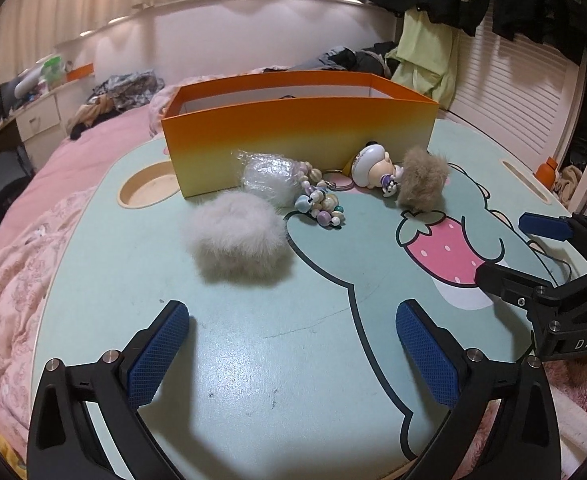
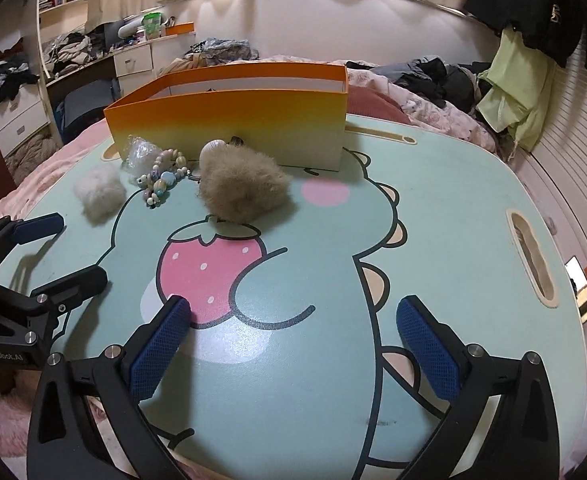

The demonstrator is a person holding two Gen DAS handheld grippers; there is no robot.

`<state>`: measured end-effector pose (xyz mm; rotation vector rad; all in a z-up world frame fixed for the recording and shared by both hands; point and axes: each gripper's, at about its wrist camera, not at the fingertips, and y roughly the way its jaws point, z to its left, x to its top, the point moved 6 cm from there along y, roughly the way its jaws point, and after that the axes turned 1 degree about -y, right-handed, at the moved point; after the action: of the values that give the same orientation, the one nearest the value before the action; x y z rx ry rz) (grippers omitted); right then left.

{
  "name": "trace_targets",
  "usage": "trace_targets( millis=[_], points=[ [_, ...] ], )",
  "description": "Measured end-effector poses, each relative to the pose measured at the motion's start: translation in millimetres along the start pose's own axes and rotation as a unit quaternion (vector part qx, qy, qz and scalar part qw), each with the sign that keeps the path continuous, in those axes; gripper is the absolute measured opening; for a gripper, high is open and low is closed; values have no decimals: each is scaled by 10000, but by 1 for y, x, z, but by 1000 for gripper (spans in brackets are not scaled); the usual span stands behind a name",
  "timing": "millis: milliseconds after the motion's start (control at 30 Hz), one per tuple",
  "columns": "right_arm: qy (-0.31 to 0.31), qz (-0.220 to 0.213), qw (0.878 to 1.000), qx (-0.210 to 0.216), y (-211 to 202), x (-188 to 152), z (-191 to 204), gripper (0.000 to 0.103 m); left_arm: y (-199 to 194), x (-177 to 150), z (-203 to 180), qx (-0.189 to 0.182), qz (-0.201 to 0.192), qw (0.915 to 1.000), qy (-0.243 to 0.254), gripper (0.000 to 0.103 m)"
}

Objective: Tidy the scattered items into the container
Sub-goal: 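Open the right gripper to drop the carton while the left drops the lace fabric into the box, then reach the left gripper to the white fluffy pompom and grasp it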

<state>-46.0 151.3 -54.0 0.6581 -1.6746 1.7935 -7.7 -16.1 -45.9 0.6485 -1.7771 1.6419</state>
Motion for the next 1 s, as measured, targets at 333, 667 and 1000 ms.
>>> trace_targets(
  millis=[333, 667, 1000],
  points=[
    [6, 1, 10000, -2, 0, 0, 0, 103, 0, 0, 0, 2, 1, 10000, -2, 103],
    [12, -2, 10000, 0, 0, 0, 0, 103, -1, 2, 1, -119, -35, 9999, -74, 103],
    [16, -4, 10000, -4, 0, 0, 0, 103, -6, 4, 10, -403, -90, 9986, -342, 103]
  ],
)
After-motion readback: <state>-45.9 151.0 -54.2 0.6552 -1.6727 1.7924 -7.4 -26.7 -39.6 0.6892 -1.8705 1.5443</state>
